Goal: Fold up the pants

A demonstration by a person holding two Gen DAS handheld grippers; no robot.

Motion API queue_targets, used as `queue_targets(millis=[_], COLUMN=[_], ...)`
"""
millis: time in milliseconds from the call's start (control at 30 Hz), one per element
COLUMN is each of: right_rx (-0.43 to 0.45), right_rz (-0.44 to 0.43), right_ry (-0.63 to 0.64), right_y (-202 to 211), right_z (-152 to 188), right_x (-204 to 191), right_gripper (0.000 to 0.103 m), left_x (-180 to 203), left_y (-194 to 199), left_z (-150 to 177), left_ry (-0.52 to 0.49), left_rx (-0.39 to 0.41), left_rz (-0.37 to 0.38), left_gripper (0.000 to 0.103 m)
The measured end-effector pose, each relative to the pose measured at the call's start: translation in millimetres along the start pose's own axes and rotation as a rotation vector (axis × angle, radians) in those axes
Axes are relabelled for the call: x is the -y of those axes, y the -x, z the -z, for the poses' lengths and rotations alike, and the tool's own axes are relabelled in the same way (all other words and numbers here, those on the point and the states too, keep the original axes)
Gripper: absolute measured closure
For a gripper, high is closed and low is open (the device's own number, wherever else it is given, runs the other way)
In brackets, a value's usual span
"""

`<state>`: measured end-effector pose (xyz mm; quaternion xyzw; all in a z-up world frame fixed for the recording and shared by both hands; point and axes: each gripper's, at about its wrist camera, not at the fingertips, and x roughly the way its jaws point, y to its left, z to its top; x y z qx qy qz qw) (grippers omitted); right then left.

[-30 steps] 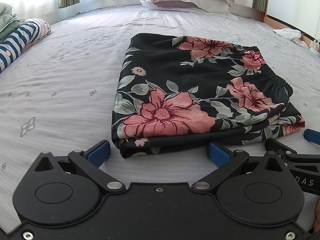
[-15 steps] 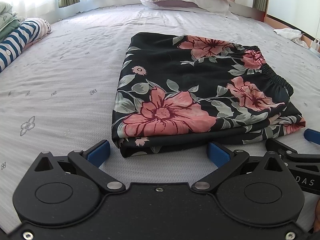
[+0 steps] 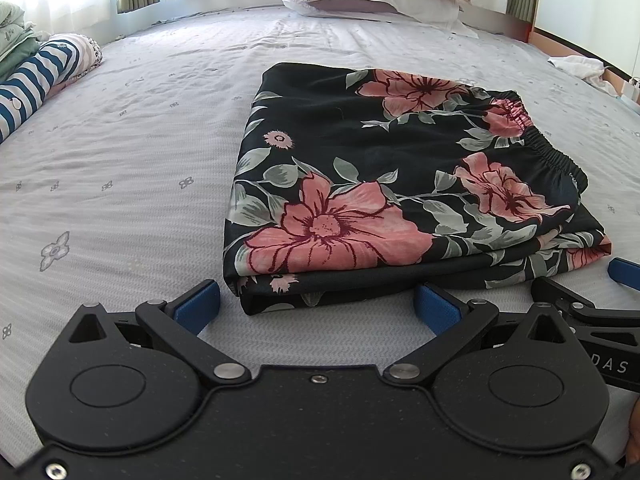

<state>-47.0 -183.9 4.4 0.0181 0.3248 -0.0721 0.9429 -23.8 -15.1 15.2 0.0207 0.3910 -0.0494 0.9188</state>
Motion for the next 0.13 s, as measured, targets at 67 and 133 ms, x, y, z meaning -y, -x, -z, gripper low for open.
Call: queue_targets(millis=[67,133], right_rx=[0.000,0.001], right_rz=[0.000,0.000], right_ry=[0.000,-0.001], right_y=[0.0,0.1], right_z=[0.0,-0.1], right_x=[0.1,0.1], right_gripper=[0.000,0.000], left_x=[-0.1,0.3], left_y=[-0.3,-0.8], left_z=[0.3,1.7], left_ry=[0.002,0.005], left_rx=[0.005,0.009], left_rz=[-0.002,-0.007], left_gripper=[0.000,0.000])
